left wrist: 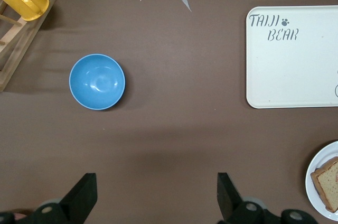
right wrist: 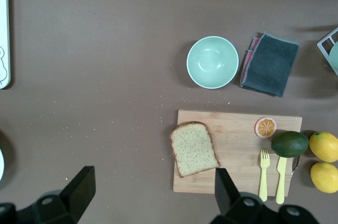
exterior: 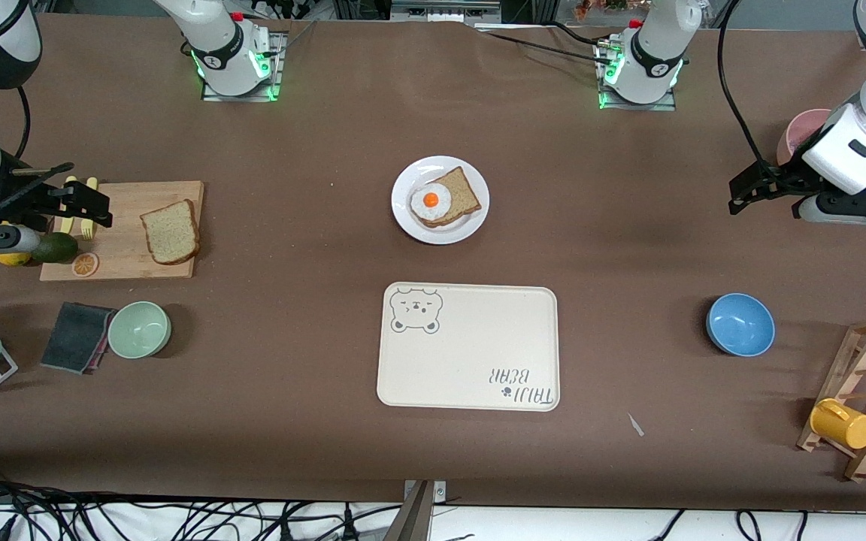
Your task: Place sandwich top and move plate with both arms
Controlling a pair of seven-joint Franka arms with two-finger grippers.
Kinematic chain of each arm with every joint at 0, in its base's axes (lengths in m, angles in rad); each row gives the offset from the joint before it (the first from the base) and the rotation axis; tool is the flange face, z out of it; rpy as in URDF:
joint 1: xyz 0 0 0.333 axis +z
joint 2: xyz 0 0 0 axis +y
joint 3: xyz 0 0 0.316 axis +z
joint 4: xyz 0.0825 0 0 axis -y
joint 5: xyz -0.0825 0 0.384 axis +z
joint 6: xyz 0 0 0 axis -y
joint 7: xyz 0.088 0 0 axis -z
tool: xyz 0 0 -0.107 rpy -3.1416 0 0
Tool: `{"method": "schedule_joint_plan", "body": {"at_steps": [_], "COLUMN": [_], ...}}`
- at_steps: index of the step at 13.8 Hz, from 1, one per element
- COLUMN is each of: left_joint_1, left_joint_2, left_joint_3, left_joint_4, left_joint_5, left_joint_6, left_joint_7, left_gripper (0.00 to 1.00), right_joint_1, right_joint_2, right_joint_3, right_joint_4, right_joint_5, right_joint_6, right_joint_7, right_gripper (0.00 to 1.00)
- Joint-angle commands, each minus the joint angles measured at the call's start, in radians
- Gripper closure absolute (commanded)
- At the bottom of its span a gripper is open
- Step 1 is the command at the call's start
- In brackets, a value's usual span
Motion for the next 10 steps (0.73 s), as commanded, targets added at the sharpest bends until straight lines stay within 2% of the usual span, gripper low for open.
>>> {"method": "schedule_joint_plan", "body": {"at_steps": [1, 10], "left_joint_1": [0.006, 0.006], "left_joint_2": [-0.016, -0.016], "left_joint_3": [-0.006, -0.003], "left_joint_4": [-0.018, -0.018], "left_joint_5": [0.024, 0.024], "left_joint_6": [0.013, 0.012], "left_joint_7": [-0.01, -0.006], "left_gripper": [0.0, 0.0], "right_joint_1": [0.001, 0.003], "right_joint_2": [-0.006, -0.005], "right_joint_3": [0.003, 0.006], "right_joint_4": [0.009, 0.009], "right_joint_5": [-0.014, -0.016], "right_joint_6": [-0.01, -0.01], "right_joint_7": [0.004, -0.009], "right_gripper": [0.0, 0.0]}}
